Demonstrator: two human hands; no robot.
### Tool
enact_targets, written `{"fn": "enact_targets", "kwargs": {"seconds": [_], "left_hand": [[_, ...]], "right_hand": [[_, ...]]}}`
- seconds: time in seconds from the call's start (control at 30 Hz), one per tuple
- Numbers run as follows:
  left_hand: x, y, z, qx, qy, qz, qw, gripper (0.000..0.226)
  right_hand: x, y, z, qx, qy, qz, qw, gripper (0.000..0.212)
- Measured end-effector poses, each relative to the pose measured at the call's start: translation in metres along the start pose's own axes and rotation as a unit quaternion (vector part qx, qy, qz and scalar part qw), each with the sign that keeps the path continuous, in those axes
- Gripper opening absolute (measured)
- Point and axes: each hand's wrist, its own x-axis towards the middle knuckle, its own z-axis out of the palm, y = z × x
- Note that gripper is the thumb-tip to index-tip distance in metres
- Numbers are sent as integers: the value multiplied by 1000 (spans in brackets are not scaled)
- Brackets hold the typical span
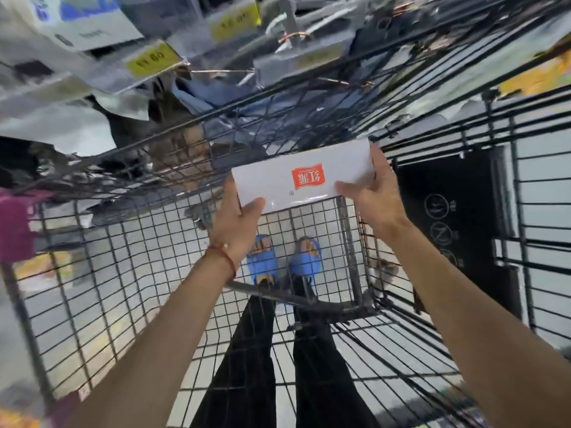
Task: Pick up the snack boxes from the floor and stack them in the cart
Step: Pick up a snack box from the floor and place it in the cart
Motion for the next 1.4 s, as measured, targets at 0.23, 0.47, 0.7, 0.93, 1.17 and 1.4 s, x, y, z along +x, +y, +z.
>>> {"fn": "enact_targets", "kwargs": {"seconds": [0.23, 0.47, 0.7, 0.93, 1.17, 1.4], "left_hand": [[15, 3, 11, -6, 25, 15, 1000, 55], [9, 6, 15, 10, 39, 12, 999, 67], [-3, 24, 4, 24, 39, 5, 999, 61], [-65, 24, -32, -14, 12, -10, 1000, 45], [-141, 10, -80, -83, 45, -7, 996, 27], [-230, -6, -103, -150, 106, 32, 983, 30]], "right_hand": [[23, -3, -5, -38, 1, -24, 999, 84], [16, -5, 7, -91, 37, -21, 995, 88], [-30, -14, 34, -138, 125, -47, 981, 74], [-112, -21, 56, -75, 149, -28, 986, 35], [-199, -34, 74, -8, 78, -38, 996, 23], [-280, -35, 92, 63, 0, -85, 994, 41]]}}
